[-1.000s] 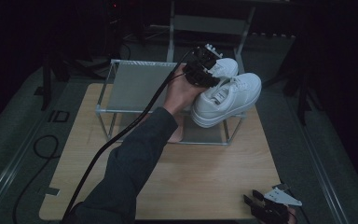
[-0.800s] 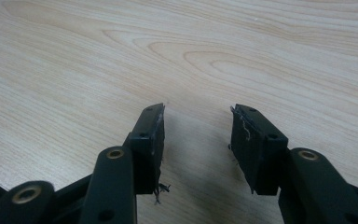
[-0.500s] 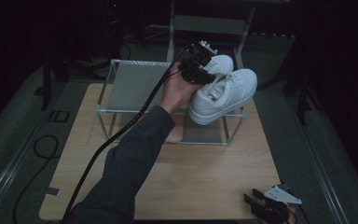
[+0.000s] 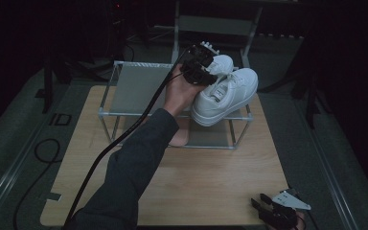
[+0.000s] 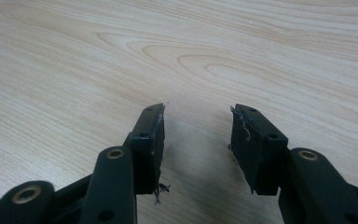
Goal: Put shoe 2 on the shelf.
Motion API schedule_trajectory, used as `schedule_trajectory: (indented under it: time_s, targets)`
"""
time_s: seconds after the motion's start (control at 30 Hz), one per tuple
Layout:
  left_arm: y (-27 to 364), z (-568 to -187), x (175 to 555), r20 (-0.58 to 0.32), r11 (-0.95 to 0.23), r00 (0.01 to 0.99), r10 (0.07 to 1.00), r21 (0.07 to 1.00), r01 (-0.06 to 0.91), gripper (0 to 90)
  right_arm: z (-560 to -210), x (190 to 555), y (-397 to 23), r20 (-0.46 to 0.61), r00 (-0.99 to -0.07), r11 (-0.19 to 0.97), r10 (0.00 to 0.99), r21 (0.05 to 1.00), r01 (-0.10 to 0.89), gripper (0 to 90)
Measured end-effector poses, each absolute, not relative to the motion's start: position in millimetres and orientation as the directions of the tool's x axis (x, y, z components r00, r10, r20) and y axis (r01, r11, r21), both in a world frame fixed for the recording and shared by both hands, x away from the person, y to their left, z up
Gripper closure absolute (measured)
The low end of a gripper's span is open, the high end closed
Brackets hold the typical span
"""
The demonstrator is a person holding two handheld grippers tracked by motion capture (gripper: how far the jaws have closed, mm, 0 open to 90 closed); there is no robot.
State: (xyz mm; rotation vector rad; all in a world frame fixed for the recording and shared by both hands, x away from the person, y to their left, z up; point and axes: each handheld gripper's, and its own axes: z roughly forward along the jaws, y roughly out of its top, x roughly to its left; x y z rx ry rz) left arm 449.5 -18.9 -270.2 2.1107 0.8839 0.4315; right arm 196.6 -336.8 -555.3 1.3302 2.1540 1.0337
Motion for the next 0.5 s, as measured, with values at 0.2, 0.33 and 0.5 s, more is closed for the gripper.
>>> schedule_trajectory:
  time_s: [0.2,0.33,0.5]
  targets:
    - [-16.8,-270.8,450.7,0.012,-0.434,0.678,0.735,0.775,0.458,76.6,-554.8,196.1,-337.1,0.042,-0.463,0.269,0.885,0.766,0.584,53.7]
    - [-14.9,-270.2,452.3,0.006,-0.428,0.665,0.746,0.771,0.472,76.6,-554.7,195.8,-336.9,0.043,-0.462,0.268,0.886,0.766,0.584,53.7]
    - [-12.1,-271.3,454.9,0.009,-0.417,0.648,0.762,0.772,0.480,76.5,-554.7,195.6,-337.2,0.045,-0.461,0.264,0.887,0.769,0.583,53.7]
